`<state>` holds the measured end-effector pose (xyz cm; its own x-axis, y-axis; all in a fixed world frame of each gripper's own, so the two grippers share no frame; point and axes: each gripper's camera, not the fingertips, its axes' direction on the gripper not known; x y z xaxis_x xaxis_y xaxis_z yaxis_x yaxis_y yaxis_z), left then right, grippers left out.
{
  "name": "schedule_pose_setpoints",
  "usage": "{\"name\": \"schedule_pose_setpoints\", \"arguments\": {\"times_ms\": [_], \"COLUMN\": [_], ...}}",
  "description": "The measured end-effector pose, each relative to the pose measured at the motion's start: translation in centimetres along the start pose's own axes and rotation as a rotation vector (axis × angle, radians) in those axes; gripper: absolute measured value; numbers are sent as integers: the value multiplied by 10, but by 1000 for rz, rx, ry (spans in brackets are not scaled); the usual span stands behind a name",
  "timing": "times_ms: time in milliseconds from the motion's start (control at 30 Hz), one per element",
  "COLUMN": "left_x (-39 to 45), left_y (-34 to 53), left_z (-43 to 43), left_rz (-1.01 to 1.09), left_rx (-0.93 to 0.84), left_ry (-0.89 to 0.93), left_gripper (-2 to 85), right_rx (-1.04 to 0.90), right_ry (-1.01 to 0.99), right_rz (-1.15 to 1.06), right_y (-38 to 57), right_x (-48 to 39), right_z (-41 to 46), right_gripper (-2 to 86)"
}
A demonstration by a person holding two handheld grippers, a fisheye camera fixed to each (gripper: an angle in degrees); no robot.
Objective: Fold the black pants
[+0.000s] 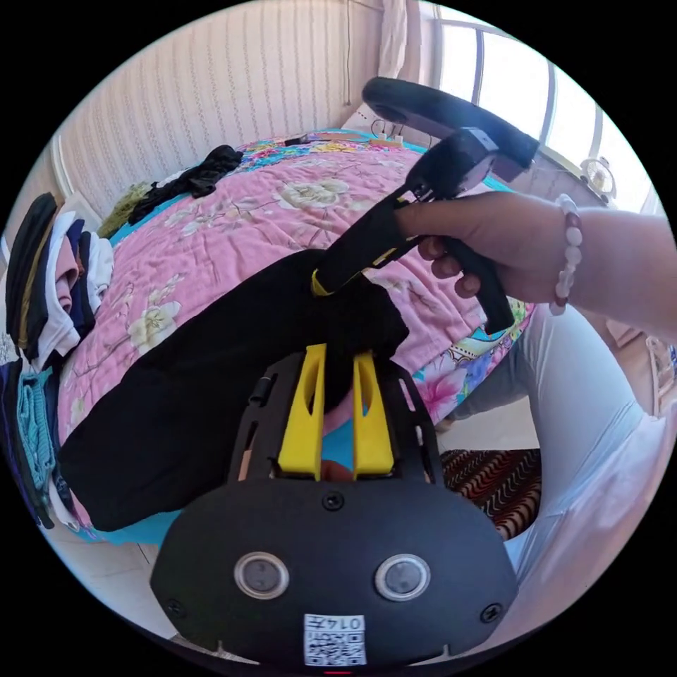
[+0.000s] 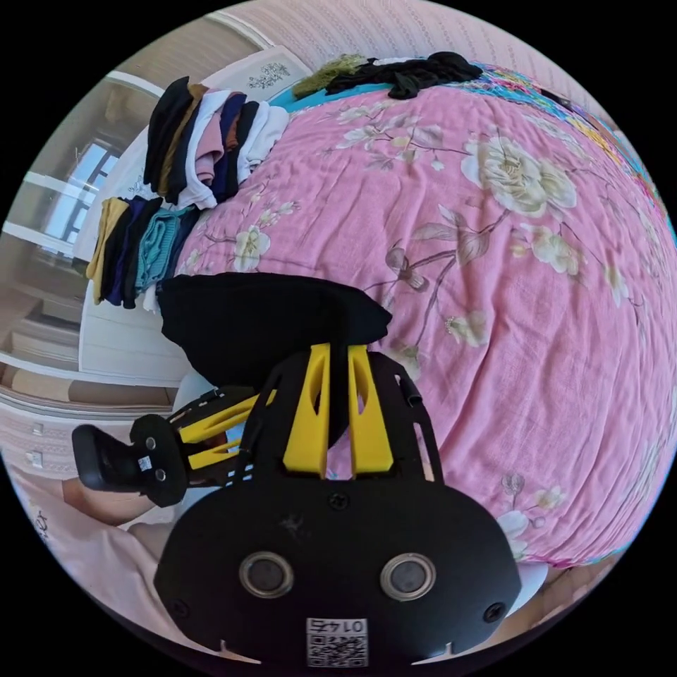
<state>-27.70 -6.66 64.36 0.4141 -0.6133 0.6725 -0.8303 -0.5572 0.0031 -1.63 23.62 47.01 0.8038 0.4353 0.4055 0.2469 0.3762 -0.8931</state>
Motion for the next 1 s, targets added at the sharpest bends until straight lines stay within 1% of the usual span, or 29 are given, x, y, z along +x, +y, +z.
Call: {"name": "schedule_pose_setpoints", "arguments": {"times_ms": [67, 167, 300, 400, 467, 500, 567, 633, 700, 800, 867, 900, 967, 1000], "left_x": [-8, -11, -7, 6, 21, 25, 36, 38, 33, 1, -38, -49, -87, -96], "left_y": [-3, -11, -26, -45, -59, -62, -73, -75, -71, -50, -24, -16, 17, 25], "left_z": [0, -5, -16, -24, -27, -27, -26, -27, -29, -39, -52, -56, -70, -74], "left_rz": [-30, -22, 12, 49, 66, 65, 59, 59, 47, -26, -150, -188, -335, -368], "left_rx": [-12, -15, 30, 86, 149, 163, 187, 207, 218, 267, 299, 308, 337, 342], "left_ry": [36, 65, 143, 236, 347, 378, 500, 533, 529, 484, 456, 444, 377, 351], "left_gripper": [48, 44, 42, 42, 42, 42, 42, 43, 43, 42, 42, 43, 45, 46], "right_rx": [-2, 32, 106, 175, 230, 243, 289, 319, 329, 334, 298, 286, 225, 208], "right_ry": [-75, -134, -166, -197, -186, -185, -191, -209, -222, -270, -359, -380, -434, -440], "right_rz": [12, -18, -31, -22, 9, 19, 65, 102, 99, -7, -96, -117, -214, -240], "right_y": [7, 20, 44, 74, 107, 115, 150, 170, 179, 172, 151, 145, 119, 113], "right_x": [11, 18, 34, 61, 86, 92, 112, 120, 116, 85, 50, 40, -7, -20], "right_z": [-21, -54, -103, -154, -199, -210, -248, -268, -278, -282, -275, -271, -252, -246], "right_gripper": [36, 29, 28, 25, 24, 23, 21, 20, 20, 23, 26, 27, 33, 35]}}
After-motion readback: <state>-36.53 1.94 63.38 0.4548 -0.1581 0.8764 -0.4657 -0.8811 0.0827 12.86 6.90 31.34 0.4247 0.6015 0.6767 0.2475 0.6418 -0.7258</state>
